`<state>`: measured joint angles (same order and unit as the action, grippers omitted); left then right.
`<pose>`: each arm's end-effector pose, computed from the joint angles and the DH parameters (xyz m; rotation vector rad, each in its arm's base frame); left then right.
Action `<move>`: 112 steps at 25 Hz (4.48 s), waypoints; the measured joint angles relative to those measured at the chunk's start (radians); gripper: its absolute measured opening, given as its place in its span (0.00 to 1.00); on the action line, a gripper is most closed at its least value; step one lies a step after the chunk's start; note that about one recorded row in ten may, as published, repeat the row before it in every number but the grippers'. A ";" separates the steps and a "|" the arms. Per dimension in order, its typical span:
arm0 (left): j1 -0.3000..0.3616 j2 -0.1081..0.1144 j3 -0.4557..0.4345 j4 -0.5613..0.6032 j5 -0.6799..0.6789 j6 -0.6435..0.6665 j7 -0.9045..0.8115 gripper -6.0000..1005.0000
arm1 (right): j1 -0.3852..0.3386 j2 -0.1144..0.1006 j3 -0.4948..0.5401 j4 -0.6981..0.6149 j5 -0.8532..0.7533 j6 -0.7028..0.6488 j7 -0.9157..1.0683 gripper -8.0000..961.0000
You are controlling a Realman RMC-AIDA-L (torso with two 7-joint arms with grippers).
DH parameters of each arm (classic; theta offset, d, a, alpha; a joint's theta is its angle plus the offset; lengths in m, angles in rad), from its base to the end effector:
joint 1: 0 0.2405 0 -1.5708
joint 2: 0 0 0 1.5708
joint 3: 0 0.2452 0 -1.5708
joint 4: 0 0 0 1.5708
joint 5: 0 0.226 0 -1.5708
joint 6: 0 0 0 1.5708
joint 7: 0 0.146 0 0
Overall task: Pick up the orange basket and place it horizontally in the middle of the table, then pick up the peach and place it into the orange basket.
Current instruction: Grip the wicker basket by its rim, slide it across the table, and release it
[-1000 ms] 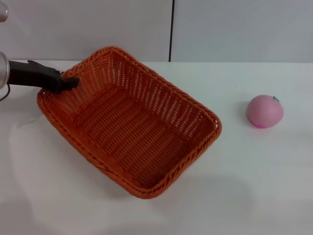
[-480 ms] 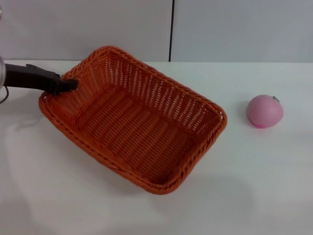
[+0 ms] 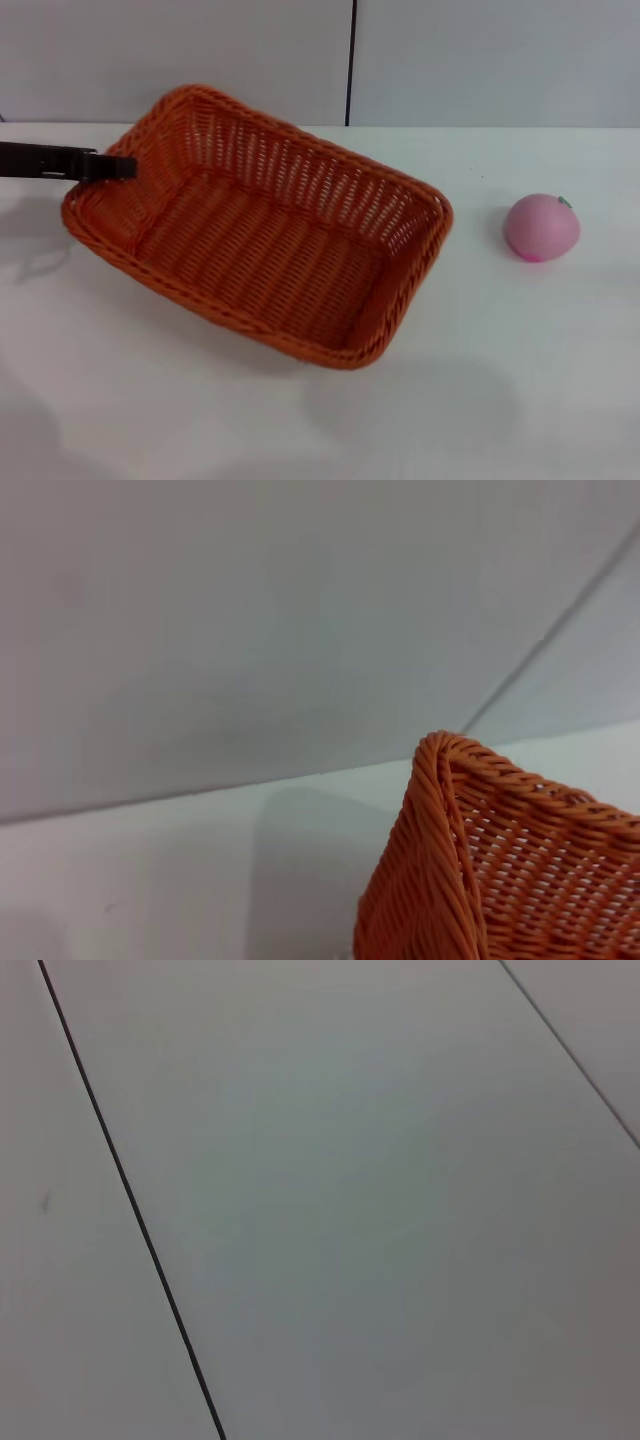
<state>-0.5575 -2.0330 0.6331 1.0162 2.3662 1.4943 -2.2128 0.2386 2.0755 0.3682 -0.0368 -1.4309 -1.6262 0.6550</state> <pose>-0.2808 0.3743 0.0881 -2.3182 -1.3493 -0.2901 0.4005 0.2255 0.0856 -0.9844 0.6189 1.0624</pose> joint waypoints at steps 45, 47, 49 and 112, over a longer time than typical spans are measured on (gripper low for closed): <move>0.201 -0.023 -0.251 -0.133 -0.168 0.200 -0.026 0.18 | 0.046 -0.003 -0.002 -0.009 -0.002 0.076 -0.010 0.86; 0.227 -0.024 -0.251 -0.137 -0.201 0.202 -0.028 0.18 | 0.051 -0.004 -0.002 -0.014 -0.002 0.084 -0.011 0.86; 0.241 -0.024 -0.249 -0.141 -0.216 0.205 -0.029 0.18 | 0.056 -0.004 -0.002 -0.020 -0.002 0.089 -0.011 0.86; 0.260 0.087 -0.220 -0.311 -0.137 0.354 0.062 0.41 | 0.079 -0.008 -0.002 -0.051 0.001 0.103 -0.002 0.86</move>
<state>-0.2979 -1.9461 0.4127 0.7049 2.2290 1.8481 -2.1507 0.3175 2.0671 0.3666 -0.0877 -1.4297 -1.5230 0.6535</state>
